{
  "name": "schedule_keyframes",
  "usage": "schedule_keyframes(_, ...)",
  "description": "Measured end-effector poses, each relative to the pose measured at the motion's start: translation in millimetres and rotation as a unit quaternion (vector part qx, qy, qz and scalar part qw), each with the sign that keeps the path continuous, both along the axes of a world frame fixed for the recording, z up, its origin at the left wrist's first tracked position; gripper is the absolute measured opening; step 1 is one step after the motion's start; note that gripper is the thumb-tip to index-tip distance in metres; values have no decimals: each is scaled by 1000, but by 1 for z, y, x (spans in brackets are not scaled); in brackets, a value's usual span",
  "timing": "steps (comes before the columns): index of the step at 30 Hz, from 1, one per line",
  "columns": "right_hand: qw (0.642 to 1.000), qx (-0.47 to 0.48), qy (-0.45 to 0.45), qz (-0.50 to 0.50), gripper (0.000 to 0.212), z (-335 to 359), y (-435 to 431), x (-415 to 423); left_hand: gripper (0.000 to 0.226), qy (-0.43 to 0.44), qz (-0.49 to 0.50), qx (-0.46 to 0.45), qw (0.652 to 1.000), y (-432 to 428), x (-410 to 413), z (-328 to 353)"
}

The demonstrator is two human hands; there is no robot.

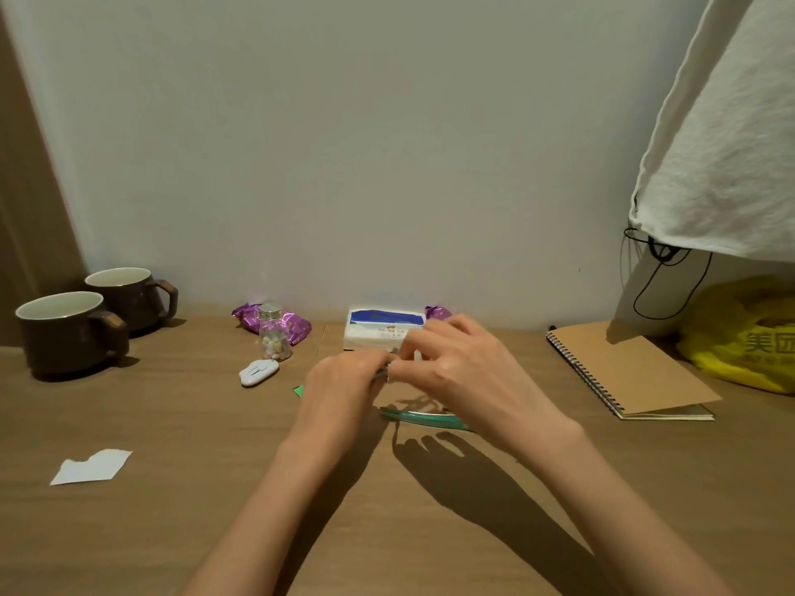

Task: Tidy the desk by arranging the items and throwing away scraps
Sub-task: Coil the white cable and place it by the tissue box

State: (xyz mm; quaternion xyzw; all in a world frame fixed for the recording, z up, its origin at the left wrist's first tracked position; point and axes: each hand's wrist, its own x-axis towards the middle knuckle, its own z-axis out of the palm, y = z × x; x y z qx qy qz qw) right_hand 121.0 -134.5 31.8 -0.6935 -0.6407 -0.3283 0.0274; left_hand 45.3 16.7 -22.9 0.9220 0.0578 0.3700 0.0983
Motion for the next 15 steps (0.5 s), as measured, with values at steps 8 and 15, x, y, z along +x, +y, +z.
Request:
schedule_keyframes(8, 904, 67, 422, -2, 16, 33, -16, 51, 24, 36, -263, -247, 932, -2, 5, 9)
schedule_keyframes(15, 815, 110, 568, -36, 17, -12, 3, 43, 14, -61, -234, -412, 878, -14, 4, 21)
